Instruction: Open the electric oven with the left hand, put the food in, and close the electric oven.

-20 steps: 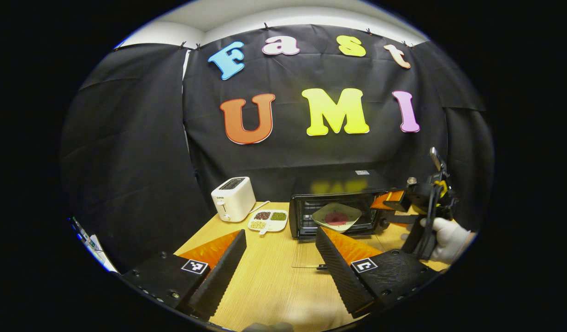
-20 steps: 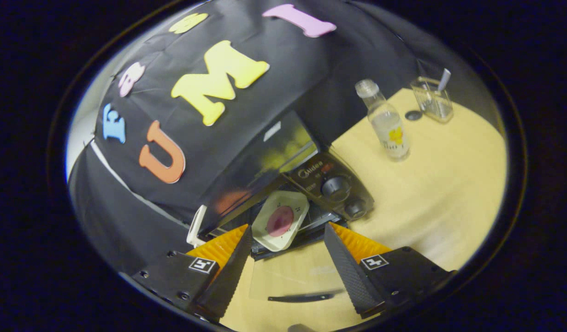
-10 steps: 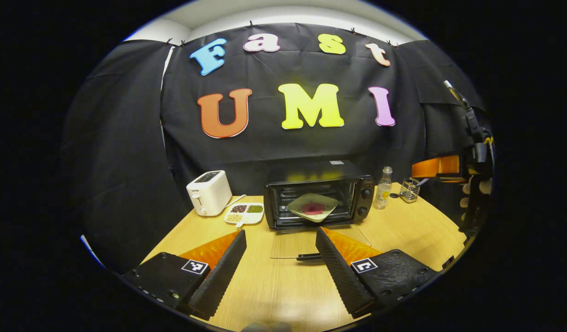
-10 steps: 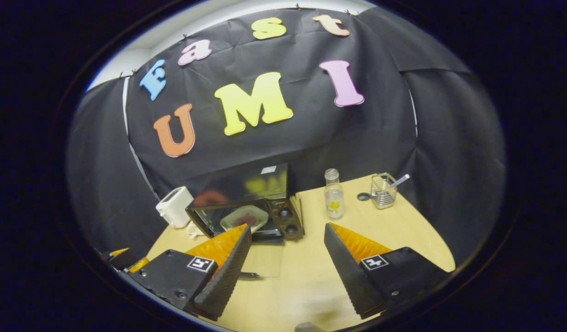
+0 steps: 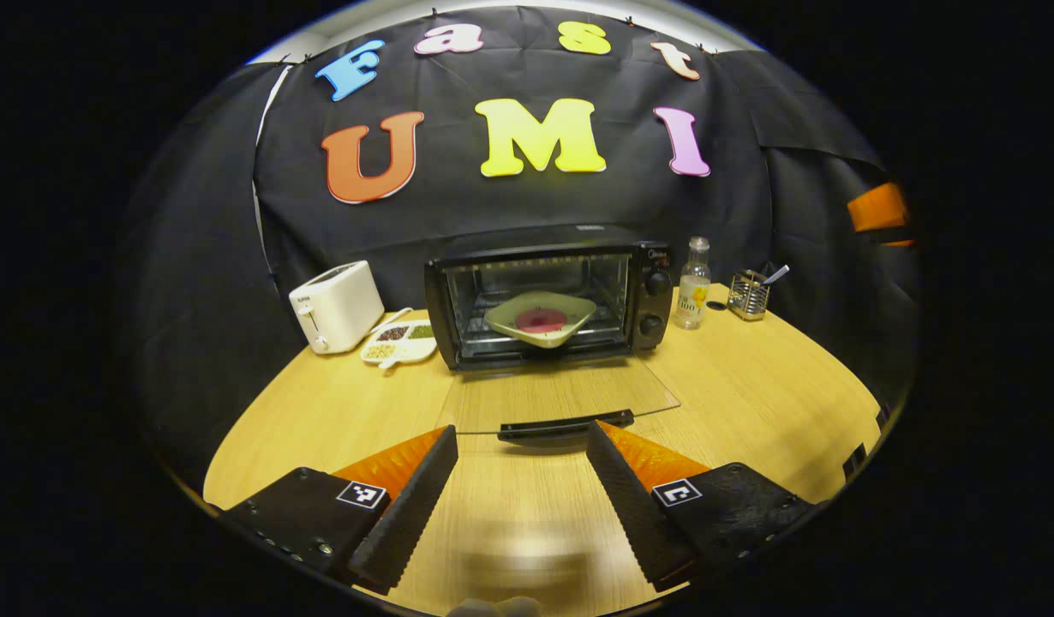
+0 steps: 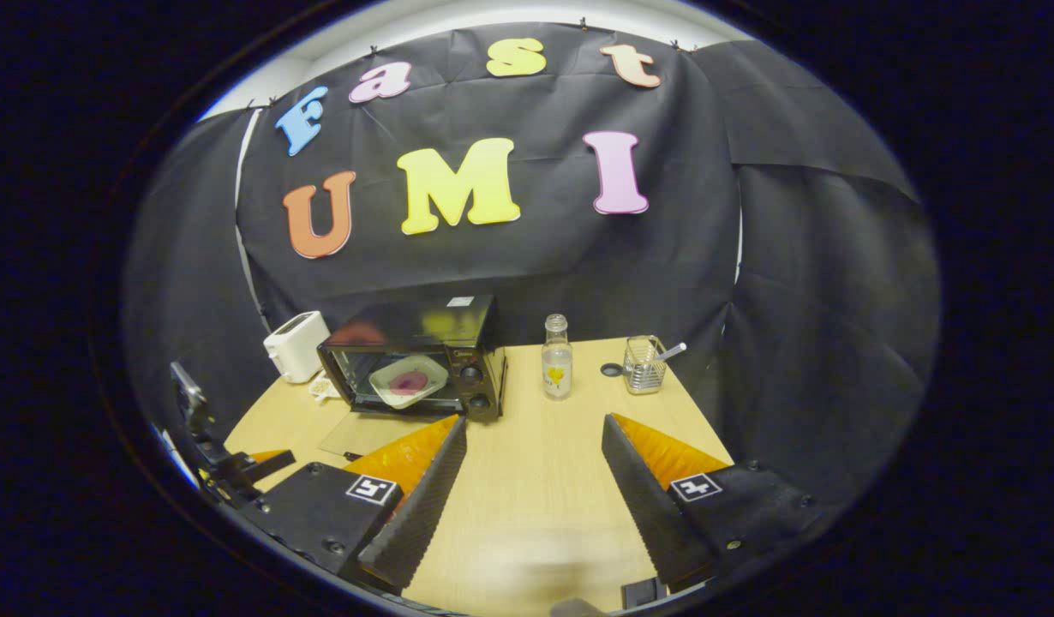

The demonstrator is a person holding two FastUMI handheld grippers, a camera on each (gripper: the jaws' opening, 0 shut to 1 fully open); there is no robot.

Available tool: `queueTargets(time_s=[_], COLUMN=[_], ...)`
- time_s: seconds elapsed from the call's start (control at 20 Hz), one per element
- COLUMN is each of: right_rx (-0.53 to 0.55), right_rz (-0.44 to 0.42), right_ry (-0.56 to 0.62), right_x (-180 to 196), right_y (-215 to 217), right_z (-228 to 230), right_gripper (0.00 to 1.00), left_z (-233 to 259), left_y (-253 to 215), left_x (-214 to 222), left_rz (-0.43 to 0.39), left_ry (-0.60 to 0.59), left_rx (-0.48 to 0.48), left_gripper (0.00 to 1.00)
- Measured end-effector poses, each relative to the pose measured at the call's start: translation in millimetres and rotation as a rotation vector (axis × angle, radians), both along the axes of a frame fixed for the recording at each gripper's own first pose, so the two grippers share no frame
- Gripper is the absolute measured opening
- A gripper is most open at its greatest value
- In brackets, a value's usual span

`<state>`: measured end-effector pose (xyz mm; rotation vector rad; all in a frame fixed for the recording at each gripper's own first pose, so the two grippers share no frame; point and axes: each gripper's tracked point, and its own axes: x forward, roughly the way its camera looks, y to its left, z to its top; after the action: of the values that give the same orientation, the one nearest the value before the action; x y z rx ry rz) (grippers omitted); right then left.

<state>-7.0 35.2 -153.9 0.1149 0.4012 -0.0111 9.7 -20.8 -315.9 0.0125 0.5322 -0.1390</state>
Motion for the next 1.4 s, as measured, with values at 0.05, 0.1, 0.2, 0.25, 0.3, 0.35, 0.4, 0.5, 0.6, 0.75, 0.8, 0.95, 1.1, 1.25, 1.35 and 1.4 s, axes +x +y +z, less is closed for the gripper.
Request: queueTargets(time_s=[0.05,0.1,0.2,0.25,0.3,0.35,0.4,0.5,0.6,0.75,0.8,0.95,1.1,1.25,1.35,1.4], right_rx=[-0.019,-0.030,-0.041,-0.054,-0.060,-0.061,-0.055,-0.050,-0.051,-0.053,-0.048,-0.036,-0.030,-0.015,-0.005,0.003], right_rz=[-0.005,-0.004,0.004,0.003,0.001,-0.005,-0.012,-0.022,-0.027,-0.041,-0.044,-0.048,-0.047,-0.042,-0.040,-0.041], right_ry=[0.004,0.009,0.018,0.022,0.025,0.026,0.028,0.045,0.061,0.073,0.077,0.078,0.087,0.090,0.090,0.089], right_x=[3,3,3,2,3,2,4,1,-1,-3,-3,-5,-9,-12,-13,-14], right_y=[-6,-11,-15,-22,-19,-21,-22,-23,-34,-40,-40,-41,-39,-36,-34,-35], right_z=[2,3,7,5,6,7,8,6,2,0,-2,-3,-2,-2,-1,-1], right_gripper=[0.96,1.00,0.96,0.96,0.96,1.00,0.96,1.00,0.96,1.00,1.00,1.00,0.96,0.96,0.96,0.96], left_z=[-14,-27,-52,-62,-71,-78,-82,-92,-99,-99,-99,-95,-85,-66,-48,-36], left_y=[-6,-11,-20,-24,-25,-27,-28,-30,-30,-32,-31,-31,-28,-25,-24,-23], left_x=[3,5,10,13,16,19,24,34,39,51,51,51,54,59,65,70], left_rz=[-0.004,-0.004,-0.013,-0.013,-0.011,-0.007,-0.004,-0.002,0.003,0.003,0.001,-0.002,-0.013,-0.011,-0.005,-0.002], left_ry=[0.020,0.034,0.075,0.089,0.103,0.109,0.111,0.120,0.133,0.121,0.124,0.123,0.102,0.082,0.067,0.051], left_rx=[-0.003,0.002,0.002,-0.003,-0.002,-0.003,-0.003,-0.002,0.000,-0.006,-0.001,0.006,0.016,0.008,-0.005,-0.005], left_gripper=[0.97,0.97,0.97,0.97,0.97,0.97,0.98,0.97,0.97,0.97,0.97,0.97,0.97,0.97,0.97,0.97])
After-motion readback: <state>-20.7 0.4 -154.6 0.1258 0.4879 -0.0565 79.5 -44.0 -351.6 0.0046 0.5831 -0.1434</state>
